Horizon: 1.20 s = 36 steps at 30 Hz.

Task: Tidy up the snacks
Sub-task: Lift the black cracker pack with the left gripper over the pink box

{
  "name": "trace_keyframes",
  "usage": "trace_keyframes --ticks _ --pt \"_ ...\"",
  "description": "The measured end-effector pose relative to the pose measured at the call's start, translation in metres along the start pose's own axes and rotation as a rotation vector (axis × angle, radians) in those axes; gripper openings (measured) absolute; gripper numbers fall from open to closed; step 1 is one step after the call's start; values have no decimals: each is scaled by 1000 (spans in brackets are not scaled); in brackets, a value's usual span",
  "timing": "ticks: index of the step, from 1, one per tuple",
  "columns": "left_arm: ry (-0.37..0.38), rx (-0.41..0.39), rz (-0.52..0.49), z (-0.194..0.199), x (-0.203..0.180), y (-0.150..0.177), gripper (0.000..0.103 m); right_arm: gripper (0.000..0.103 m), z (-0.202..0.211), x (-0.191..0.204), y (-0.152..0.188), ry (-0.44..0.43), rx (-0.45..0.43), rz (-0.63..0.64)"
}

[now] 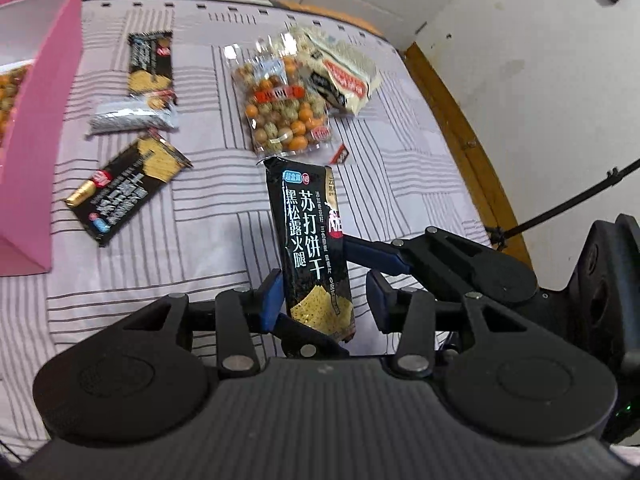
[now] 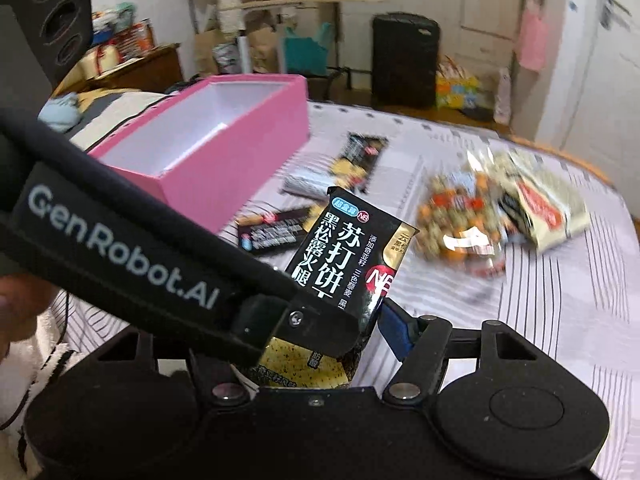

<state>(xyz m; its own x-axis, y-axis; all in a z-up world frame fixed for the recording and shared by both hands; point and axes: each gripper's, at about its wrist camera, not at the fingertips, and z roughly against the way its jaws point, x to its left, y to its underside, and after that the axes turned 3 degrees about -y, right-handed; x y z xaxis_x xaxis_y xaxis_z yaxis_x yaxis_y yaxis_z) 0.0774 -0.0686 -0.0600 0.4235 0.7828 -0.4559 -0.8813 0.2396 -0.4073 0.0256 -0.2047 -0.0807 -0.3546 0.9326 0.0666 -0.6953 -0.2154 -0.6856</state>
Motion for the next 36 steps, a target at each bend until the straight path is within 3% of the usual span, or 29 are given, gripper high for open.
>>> trace_keyframes --ticks 13,17,23,27,36 --pt "16 -165 87 93 34 -13 42 70 15 59 -81 -31 -54 235" --pt "11 -205 122 122 60 -22 42 70 1 80 -108 -58 -81 331" --pt "-29 -265 200 153 115 -34 42 69 -38 97 -146 -170 -92 304" --pt "-65 -285 252 159 148 -43 43 69 -71 106 -160 -206 -62 299" --pt "-112 -258 379 126 226 -56 43 69 -148 118 -168 -306 38 247"
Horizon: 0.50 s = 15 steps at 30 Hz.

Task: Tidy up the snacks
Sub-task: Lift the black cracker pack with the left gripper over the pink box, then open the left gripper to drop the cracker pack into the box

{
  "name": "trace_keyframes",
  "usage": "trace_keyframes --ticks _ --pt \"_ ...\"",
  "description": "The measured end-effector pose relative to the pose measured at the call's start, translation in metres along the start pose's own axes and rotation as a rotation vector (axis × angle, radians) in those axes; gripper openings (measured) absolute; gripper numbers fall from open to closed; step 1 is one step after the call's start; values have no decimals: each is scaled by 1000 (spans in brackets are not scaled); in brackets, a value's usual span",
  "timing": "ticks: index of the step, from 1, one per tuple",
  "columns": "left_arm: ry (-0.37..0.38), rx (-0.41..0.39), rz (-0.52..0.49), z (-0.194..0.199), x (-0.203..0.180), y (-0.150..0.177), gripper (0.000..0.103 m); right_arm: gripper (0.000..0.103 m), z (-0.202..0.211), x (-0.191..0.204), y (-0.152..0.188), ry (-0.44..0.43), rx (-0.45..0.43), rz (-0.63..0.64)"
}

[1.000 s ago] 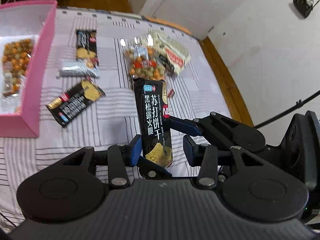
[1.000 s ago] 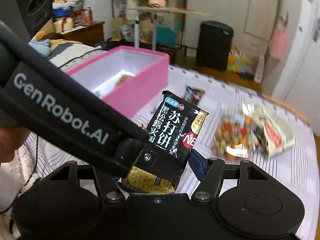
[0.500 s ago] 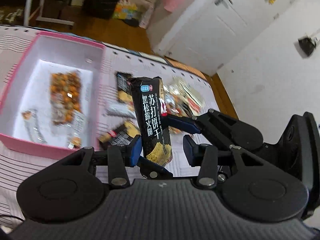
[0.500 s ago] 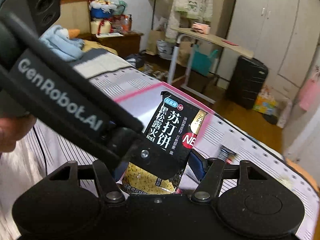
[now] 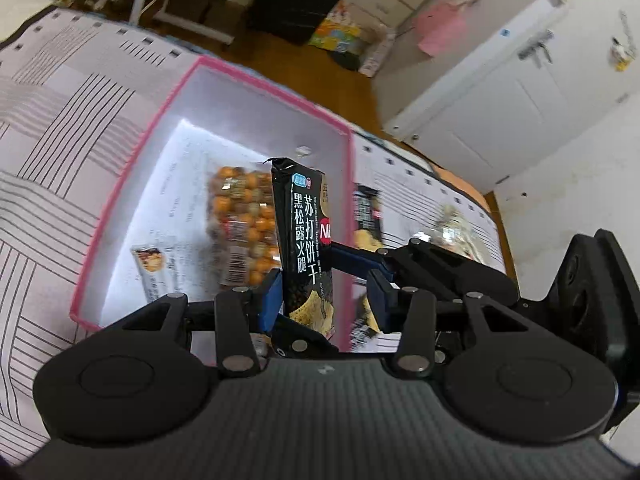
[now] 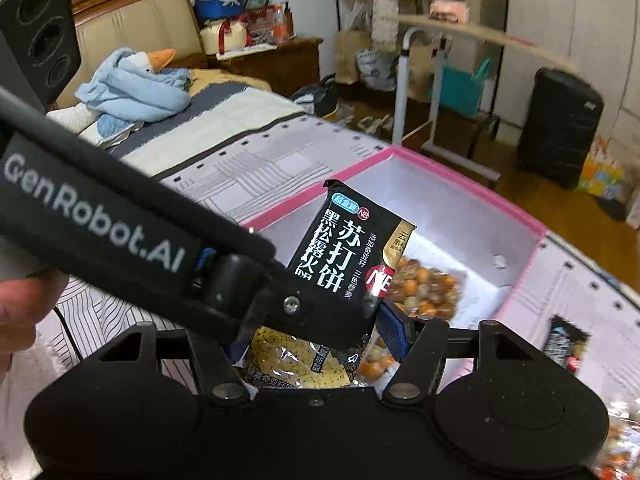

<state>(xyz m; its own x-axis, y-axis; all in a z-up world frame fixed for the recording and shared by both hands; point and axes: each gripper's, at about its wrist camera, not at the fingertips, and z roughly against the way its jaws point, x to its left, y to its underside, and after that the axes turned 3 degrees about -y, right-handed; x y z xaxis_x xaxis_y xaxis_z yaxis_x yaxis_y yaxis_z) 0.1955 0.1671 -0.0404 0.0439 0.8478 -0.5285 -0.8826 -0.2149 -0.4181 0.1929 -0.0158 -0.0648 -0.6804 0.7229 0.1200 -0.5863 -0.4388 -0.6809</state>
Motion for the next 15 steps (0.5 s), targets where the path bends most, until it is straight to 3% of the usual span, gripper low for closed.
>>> trace_keyframes --ticks 5,7,15 --pt "-21 48 66 -24 28 -7 43 70 -20 -5 2 -48 41 49" --pt "-45 57 82 -30 33 -6 53 72 -18 -8 4 -39 30 55" --pt "-163 -18 -48 -17 9 -3 56 73 45 -18 8 -6 -55 2"
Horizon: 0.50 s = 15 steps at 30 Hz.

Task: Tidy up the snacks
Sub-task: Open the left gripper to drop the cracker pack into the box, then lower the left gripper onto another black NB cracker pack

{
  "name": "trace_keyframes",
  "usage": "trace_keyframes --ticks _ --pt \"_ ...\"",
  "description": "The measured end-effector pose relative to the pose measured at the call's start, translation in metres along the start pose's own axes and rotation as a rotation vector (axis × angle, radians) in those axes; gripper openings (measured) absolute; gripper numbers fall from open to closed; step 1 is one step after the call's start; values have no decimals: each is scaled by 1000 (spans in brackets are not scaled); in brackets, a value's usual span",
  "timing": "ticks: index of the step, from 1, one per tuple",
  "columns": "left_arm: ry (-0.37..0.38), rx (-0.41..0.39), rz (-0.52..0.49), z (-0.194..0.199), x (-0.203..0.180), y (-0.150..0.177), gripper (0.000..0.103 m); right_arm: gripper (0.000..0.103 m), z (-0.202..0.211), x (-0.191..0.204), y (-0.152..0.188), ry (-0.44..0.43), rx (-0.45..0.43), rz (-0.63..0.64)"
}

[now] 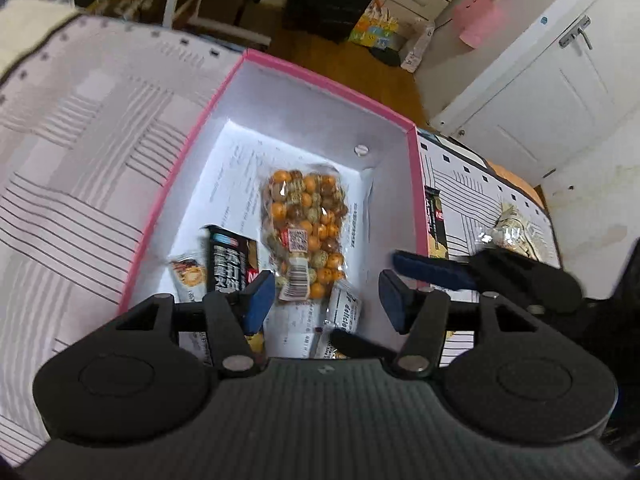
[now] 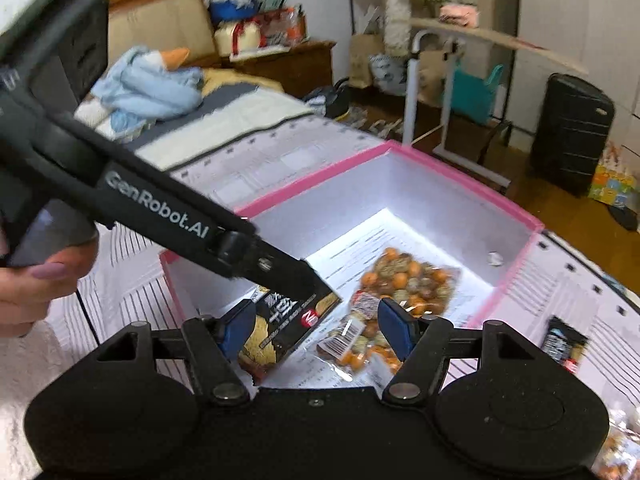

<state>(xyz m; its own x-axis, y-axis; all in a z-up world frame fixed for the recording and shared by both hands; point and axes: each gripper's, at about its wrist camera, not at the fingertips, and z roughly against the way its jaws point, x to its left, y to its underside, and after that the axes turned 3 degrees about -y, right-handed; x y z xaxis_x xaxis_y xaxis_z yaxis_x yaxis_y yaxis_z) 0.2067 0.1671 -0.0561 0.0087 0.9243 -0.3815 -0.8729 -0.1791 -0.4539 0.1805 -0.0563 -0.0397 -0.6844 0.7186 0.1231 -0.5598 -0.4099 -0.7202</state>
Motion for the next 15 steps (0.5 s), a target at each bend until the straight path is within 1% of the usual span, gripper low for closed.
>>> trace_keyframes --ticks 2,3,5,7,9,12,15 --pt "-17 -37 -36 14 -8 1 56 73 22 -6 -2 21 -29 -43" --pt "-13 -48 -47 21 -11 1 57 74 34 -9 -1 31 -42 -65" --pt "19 -57 -61 33 -15 3 57 75 53 -13 0 60 -63 -95" --pt "40 -64 -83 42 -22 7 56 78 72 -17 3 93 -88 -118" --pt "57 -80 -117 51 -30 13 56 78 88 -24 9 113 -87 -145" --pt "98 -75 -160 58 -44 24 55 78 101 -27 16 149 -62 -157" --pt "112 -84 -200 62 -61 37 52 78 110 -30 29 176 -60 -162"
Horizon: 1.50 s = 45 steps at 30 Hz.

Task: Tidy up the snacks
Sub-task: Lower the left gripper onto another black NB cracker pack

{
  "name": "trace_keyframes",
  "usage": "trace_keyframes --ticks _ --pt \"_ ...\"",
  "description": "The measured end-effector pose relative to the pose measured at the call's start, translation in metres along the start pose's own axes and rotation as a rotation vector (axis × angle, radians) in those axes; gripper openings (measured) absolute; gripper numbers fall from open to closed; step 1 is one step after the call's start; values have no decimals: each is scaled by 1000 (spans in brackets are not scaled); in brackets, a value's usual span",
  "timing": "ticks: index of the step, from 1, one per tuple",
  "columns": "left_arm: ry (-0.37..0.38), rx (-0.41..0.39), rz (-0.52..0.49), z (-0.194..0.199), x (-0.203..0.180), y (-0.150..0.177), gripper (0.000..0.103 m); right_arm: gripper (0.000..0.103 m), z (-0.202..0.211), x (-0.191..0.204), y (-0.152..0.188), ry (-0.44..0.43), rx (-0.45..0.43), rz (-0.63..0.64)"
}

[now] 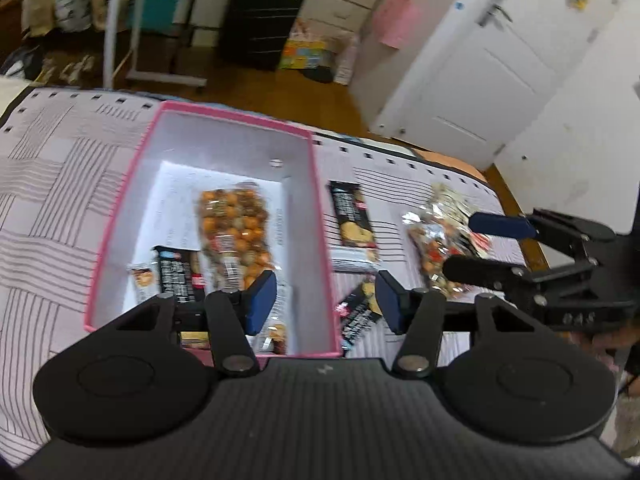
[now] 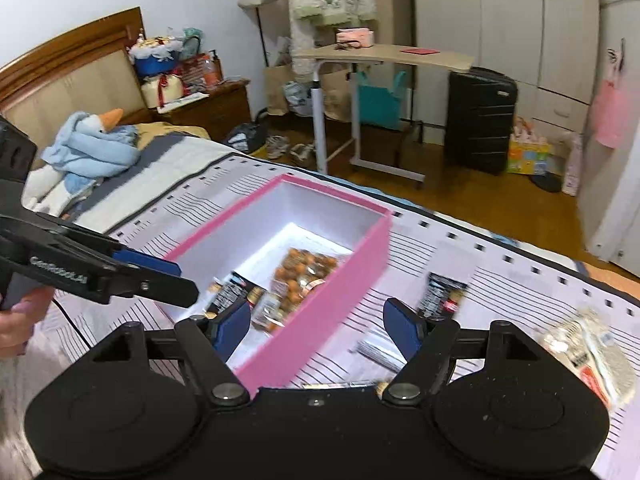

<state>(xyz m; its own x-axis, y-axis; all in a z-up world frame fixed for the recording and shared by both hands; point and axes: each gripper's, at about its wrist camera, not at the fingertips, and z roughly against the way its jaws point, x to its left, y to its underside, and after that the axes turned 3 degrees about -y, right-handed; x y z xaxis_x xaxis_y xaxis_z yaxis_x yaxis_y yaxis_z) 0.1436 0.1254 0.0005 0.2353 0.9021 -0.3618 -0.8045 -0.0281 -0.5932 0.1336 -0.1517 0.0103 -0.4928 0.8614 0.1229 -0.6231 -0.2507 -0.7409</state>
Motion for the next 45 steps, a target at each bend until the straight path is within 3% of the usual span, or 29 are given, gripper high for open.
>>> trace_keyframes --ticks 4,7,13,15,18,26,33,39,43,45 --pt "-37 -2 -34 -2 -25 18 47 77 5 -19 20 -32 -17 -55" --pt "-59 -6 -4 -7 -36 34 45 69 -3 -38 37 -78 -2 -92" --pt "-92 -7 50 -30 -60 68 44 63 -47 -67 70 -97 96 -34" --pt "-114 -23 60 -42 -69 80 41 53 -65 -77 79 -110 114 -29" --pt "-168 -36 83 -64 -80 93 39 46 -93 -92 89 -122 150 -36" --pt "-270 -20 107 -126 -93 112 39 47 -130 -108 103 -137 184 5" --pt "-281 -42 172 -154 -82 117 39 47 -129 -124 109 -259 222 -13" --pt "-293 -52 234 -156 -72 117 40 47 -118 -112 121 -264 224 52" --pt "-326 -58 235 -158 -71 118 43 48 -115 -96 128 -214 221 167" --pt "-332 -50 243 -161 -69 117 46 56 -116 -91 130 -198 215 198"
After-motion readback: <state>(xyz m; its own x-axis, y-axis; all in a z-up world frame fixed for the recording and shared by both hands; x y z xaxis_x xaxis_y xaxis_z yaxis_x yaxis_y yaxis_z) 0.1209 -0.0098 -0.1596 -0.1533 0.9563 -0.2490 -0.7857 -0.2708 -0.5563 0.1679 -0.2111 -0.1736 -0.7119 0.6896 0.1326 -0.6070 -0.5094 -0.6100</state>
